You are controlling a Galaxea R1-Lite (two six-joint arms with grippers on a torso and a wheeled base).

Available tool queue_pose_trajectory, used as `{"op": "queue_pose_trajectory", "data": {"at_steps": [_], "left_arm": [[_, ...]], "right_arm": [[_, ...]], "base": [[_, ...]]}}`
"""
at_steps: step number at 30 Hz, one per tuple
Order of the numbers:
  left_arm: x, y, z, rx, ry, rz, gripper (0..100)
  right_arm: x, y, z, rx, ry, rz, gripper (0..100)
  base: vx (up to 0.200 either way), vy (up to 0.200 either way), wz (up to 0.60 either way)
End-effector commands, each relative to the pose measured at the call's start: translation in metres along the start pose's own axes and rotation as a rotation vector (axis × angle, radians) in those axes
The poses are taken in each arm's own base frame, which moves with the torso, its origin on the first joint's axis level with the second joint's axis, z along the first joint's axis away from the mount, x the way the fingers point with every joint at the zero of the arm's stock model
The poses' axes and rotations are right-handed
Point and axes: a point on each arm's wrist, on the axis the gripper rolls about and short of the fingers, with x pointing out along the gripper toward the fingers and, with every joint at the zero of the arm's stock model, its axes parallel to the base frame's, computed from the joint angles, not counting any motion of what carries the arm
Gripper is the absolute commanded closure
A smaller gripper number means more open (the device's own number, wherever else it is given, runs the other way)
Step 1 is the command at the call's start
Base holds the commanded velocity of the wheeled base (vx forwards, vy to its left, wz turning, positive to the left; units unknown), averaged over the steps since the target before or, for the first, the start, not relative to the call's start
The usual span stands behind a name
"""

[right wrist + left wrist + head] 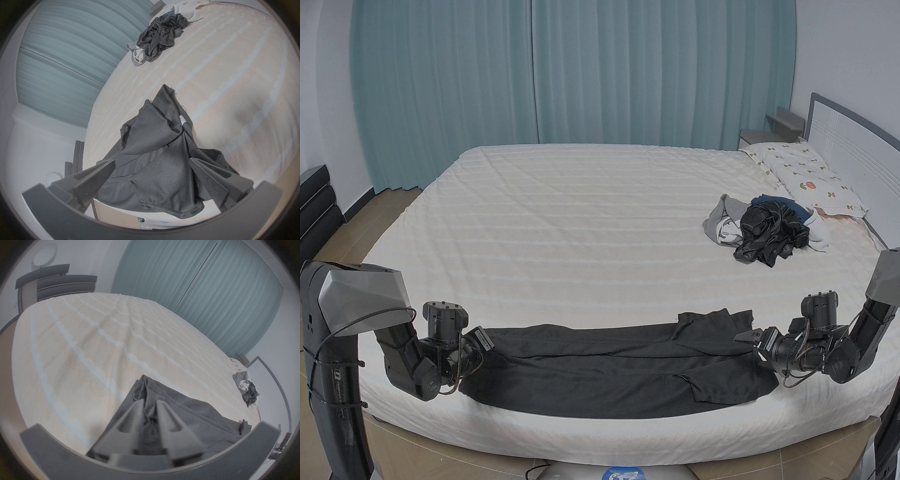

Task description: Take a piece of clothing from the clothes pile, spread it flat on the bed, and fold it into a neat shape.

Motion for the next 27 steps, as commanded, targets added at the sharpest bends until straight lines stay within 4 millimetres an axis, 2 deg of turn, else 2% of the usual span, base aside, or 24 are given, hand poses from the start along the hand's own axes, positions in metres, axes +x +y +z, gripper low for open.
{"op": "queue_pose_trajectory", "data": {"at_steps": [1,5,9,20,27], "left_arm": [[-0.002,-0.003,0.004,-0.03,-0.022,-0.011,100],[-0.009,-0.01,0.013,-0.063,-0.053,-0.038,100],[-0.016,-0.015,0.021,-0.098,-0.077,-0.064,100],[-0.018,-0.018,0.026,-0.142,-0.089,-0.08,100],[-0.017,-0.021,0.029,-0.178,-0.098,-0.095,100]], "right_arm": [[0.002,0.014,-0.007,0.018,-0.009,0.024,0],[0.008,0.02,-0.013,0.034,-0.01,0.038,0],[0.014,0.026,-0.01,0.025,-0.043,0.026,0],[0.02,0.035,-0.021,0.006,-0.022,-0.038,0],[0.046,0.035,-0.02,0.037,-0.041,-0.08,0]], "base": [[0.0,0.0,0.0],[0.0,0.0,0.0],[0.0,0.0,0.0],[0.0,0.0,0.0],[0.0,0.0,0.0]]}}
